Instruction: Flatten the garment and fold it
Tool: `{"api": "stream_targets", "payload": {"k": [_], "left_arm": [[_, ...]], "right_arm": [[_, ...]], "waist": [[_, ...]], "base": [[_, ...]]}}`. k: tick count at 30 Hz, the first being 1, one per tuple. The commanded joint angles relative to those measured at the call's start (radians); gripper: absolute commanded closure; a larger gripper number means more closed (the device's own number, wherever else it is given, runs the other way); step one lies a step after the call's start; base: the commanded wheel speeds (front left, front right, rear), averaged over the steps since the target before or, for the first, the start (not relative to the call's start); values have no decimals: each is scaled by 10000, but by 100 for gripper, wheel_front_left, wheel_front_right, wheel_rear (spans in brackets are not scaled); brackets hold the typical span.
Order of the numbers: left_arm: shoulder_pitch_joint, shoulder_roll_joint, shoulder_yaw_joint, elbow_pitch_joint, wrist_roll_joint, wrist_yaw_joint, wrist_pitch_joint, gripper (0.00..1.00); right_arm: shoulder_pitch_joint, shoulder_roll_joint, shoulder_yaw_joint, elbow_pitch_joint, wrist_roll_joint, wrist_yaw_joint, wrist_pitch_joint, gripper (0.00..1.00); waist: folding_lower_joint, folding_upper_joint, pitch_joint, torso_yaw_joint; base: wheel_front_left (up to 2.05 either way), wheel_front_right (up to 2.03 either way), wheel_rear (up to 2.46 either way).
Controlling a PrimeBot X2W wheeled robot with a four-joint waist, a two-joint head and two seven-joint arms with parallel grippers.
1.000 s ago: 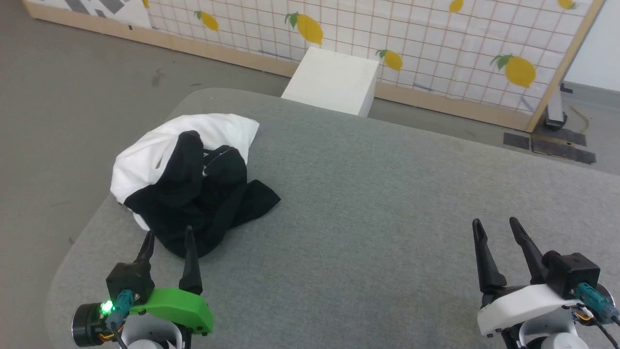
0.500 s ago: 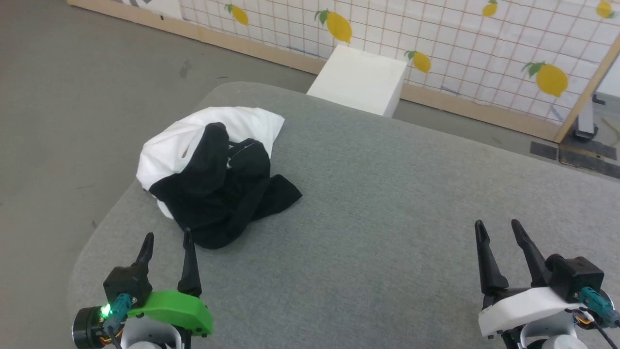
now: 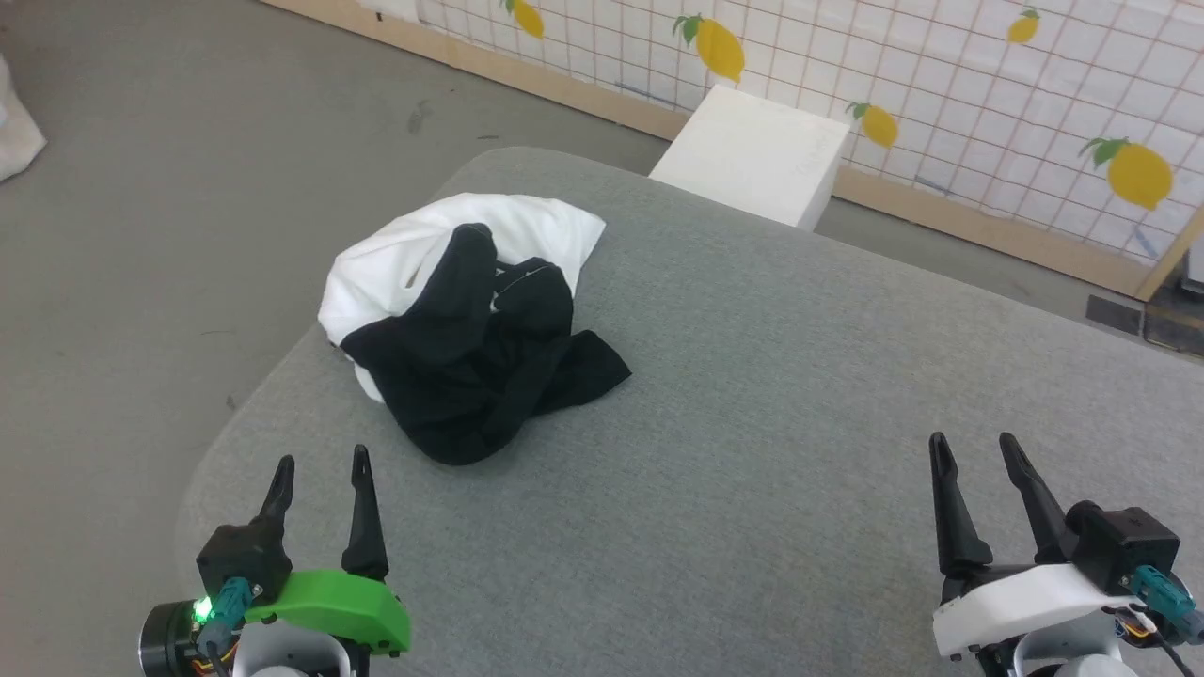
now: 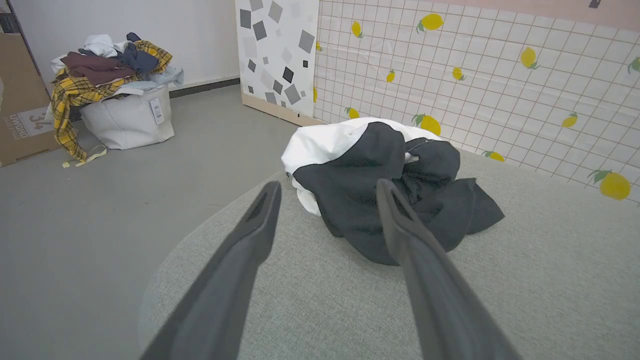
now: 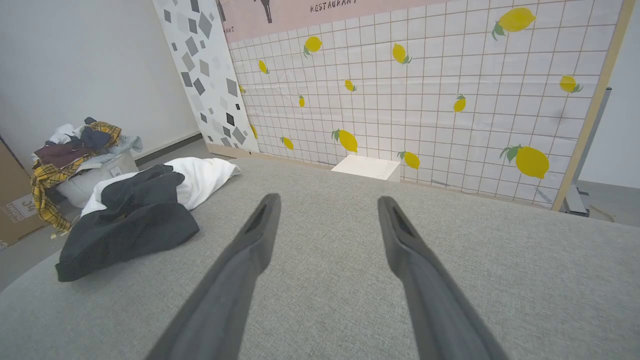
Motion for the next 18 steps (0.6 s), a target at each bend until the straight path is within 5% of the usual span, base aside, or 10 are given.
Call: {"api": "stream_targets", "payload": {"k": [1, 18], "left_arm": [[-66, -45, 41, 65, -94, 76, -94, 0], [-110, -53, 78, 357, -330, 135, -440, 0]], "right_arm": [[116, 4, -32, 64, 115, -13, -117, 0], [95, 5, -188, 371, 297, -15, -461, 0]], "waist": [[0, 0, 11, 121], [0, 0, 109, 877]], "base": [[0, 0, 0], [0, 0, 0]]}}
